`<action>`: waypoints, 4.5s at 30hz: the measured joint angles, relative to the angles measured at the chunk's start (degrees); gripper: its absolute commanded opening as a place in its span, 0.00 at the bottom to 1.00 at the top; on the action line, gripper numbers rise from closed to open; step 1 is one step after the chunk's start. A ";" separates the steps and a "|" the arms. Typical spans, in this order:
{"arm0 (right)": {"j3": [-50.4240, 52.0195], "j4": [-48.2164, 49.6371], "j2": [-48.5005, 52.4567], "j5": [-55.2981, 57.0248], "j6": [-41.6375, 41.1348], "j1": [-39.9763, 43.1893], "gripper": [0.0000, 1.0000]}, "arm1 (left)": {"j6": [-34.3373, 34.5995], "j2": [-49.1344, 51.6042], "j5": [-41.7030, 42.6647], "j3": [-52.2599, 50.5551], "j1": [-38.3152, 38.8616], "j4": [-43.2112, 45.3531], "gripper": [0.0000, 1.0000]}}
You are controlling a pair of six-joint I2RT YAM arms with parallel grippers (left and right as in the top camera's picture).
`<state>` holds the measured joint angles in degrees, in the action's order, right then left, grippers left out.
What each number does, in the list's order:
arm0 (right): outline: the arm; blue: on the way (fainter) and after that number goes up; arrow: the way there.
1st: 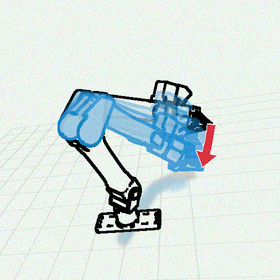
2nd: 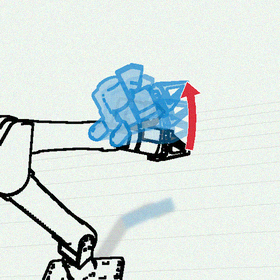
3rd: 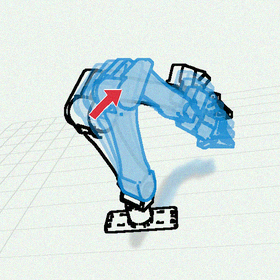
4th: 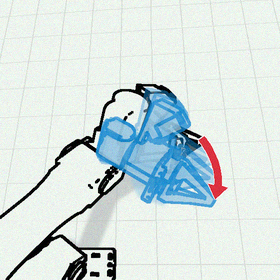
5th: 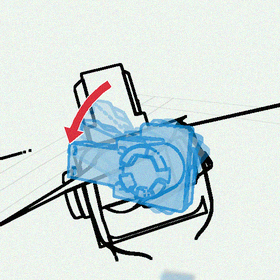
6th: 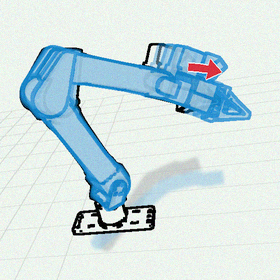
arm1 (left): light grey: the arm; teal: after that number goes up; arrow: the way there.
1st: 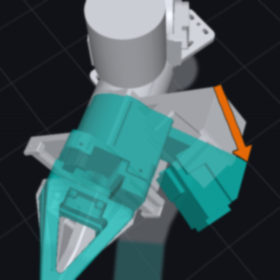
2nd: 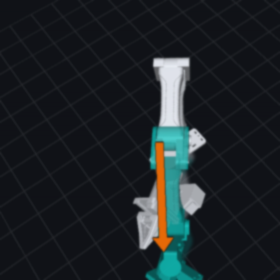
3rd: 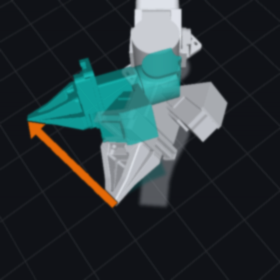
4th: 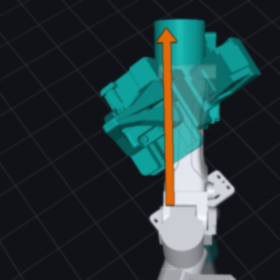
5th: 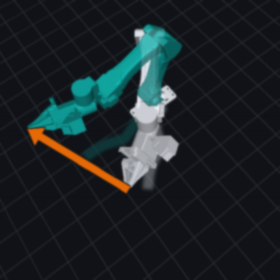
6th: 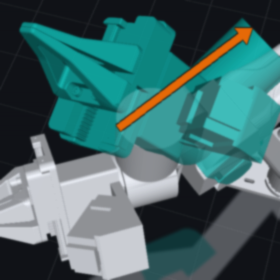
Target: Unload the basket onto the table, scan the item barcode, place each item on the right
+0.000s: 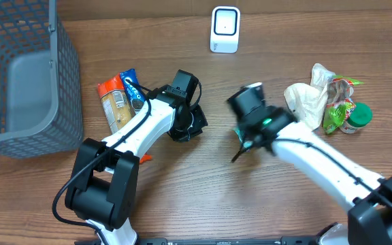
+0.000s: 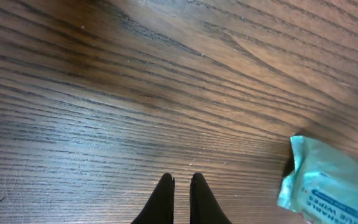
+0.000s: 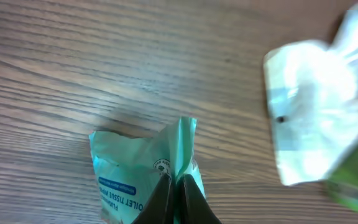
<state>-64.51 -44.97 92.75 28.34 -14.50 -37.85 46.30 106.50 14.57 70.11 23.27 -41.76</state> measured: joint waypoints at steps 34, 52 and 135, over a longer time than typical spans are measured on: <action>1.25 5.09 9.88 41.97 -7.04 -16.52 0.06 | -6.12 0.00 1.81 0.00 -9.27 -1.51 0.04; -1.64 -4.33 -4.20 -20.46 -6.67 27.08 0.40 | -9.25 0.00 2.01 0.00 -0.39 4.52 0.07; 7.52 7.30 10.88 -60.72 -4.22 29.94 0.22 | -11.19 0.15 2.14 4.35 7.30 -2.36 0.04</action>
<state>-56.99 -37.67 103.63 -32.38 -18.72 -7.90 35.11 106.65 16.71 74.46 30.57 -44.12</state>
